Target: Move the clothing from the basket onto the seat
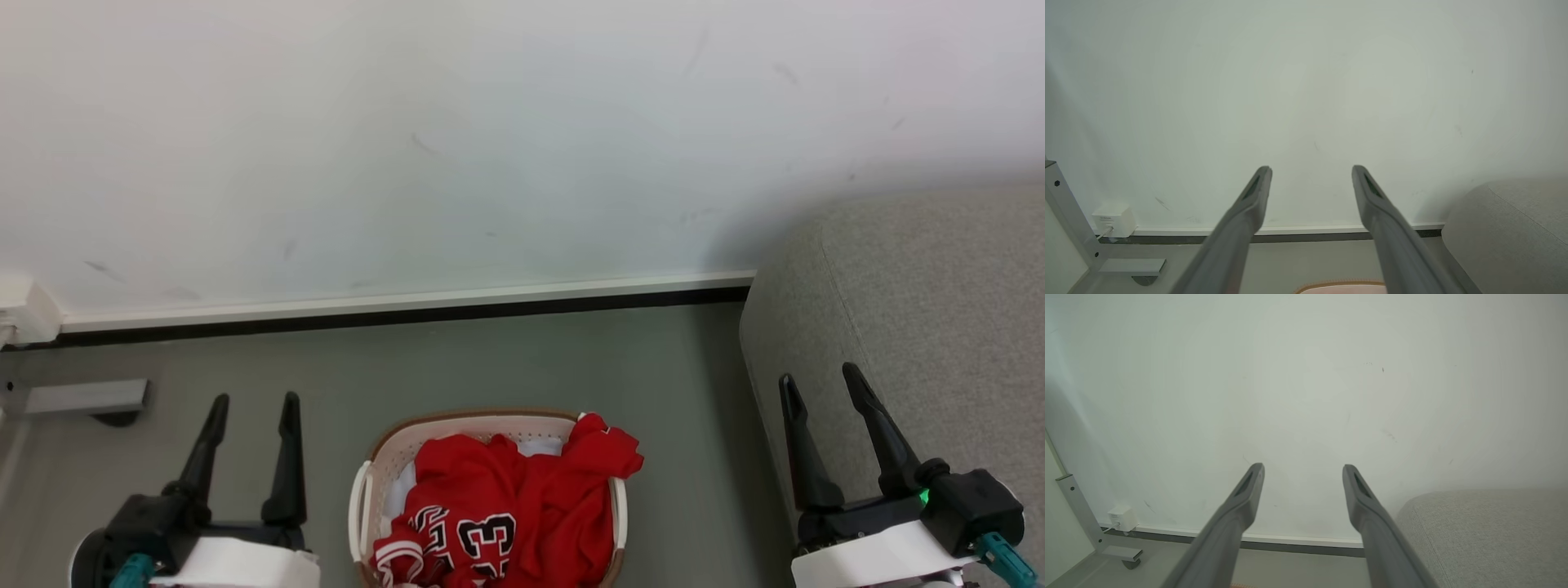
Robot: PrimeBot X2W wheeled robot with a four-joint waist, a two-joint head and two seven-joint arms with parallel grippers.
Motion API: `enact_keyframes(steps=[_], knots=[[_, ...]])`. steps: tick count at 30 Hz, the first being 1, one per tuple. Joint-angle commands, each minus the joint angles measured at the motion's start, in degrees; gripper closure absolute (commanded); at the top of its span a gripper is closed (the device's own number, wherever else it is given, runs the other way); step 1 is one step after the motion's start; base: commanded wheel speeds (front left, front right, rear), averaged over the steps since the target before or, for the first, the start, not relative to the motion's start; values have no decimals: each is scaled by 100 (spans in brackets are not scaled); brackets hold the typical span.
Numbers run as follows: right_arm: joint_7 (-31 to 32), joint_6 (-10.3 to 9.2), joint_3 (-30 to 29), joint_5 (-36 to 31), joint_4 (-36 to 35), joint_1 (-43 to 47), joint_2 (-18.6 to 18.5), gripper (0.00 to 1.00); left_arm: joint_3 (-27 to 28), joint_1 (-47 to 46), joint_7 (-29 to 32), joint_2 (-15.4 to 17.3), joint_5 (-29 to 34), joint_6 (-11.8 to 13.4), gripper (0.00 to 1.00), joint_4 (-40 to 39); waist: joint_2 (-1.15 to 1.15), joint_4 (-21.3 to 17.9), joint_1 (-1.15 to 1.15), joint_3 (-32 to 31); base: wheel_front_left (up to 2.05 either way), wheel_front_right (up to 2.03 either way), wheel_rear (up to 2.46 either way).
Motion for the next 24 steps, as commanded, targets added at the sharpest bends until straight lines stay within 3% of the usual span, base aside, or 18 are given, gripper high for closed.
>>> enact_keyframes(steps=[1,15,24], knots=[[-19,-12,-29,51,-54,-87,10,0,46,-95,-4,17,-60,-20,0,-61,0,-36,0,112,0,0,0],[-11,-12,-138,171,-307,-533,15,0,55,-707,-4,18,-39,-183,0,39,0,-370,0,1044,0,0,0],[-10,-12,-71,342,-539,-849,16,0,-48,-1209,-4,179,-153,-243,0,687,0,-640,0,1685,0,0,0]])
